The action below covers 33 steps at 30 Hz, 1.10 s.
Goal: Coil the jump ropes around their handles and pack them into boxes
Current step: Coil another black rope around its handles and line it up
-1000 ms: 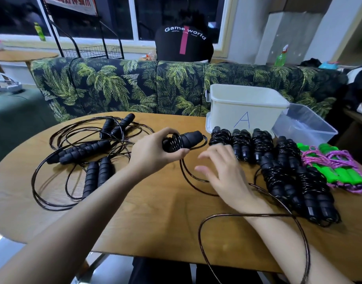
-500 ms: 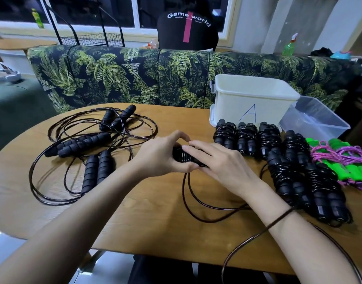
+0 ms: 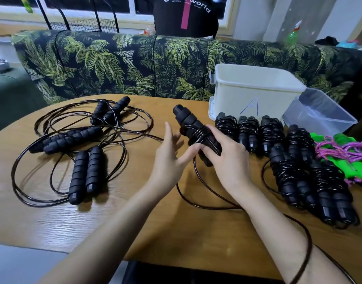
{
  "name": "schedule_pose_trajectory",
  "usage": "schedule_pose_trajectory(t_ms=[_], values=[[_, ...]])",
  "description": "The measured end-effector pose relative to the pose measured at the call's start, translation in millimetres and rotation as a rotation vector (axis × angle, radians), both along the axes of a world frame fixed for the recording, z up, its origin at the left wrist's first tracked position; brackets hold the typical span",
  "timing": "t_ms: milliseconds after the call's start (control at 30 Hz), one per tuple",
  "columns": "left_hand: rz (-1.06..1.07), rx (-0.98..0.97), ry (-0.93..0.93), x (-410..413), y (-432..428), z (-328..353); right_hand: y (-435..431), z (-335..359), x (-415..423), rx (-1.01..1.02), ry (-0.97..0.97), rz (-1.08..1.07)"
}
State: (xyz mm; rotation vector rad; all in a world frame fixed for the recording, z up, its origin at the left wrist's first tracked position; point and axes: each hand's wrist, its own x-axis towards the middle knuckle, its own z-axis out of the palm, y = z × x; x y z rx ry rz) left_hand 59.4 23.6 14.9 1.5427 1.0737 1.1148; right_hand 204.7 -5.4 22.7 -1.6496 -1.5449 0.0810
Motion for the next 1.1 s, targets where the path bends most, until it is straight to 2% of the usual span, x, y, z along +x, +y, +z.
schedule_pose_trajectory(t_ms=[100,200,367,433,467,600,833,967,1100], values=[[-0.002,0.108,0.007,0.7,6.1,-9.2,-4.2,-3.9,-2.1,-0.106,0.132,0.063],[0.015,0.067,-0.012,-3.9,12.7,-12.7,-6.8,-8.8,0.9,-0.208,0.183,0.199],[0.047,0.055,0.005,-7.5,18.2,-12.2,-14.4,-13.3,5.0,-0.344,-0.028,0.358],[0.043,0.071,0.035,-6.1,18.9,-13.6,-12.4,-16.1,7.8,-0.302,-0.115,0.334],[0.041,0.076,0.05,-5.2,19.1,-14.6,-10.6,-18.3,8.0,-0.281,-0.091,0.348],[-0.018,0.081,0.104,-2.4,17.6,-17.3,-7.9,-29.6,4.3,-0.182,0.211,0.391],[-0.228,0.098,0.173,4.0,7.1,-23.7,-7.6,-35.6,7.3,-0.082,0.285,0.294],[-0.108,0.018,0.121,6.1,-2.8,-21.3,-6.0,-29.7,9.0,-0.048,0.329,0.255],[0.046,0.104,0.18,5.9,0.7,-11.9,1.4,-25.3,2.5,-0.016,0.335,0.218]])
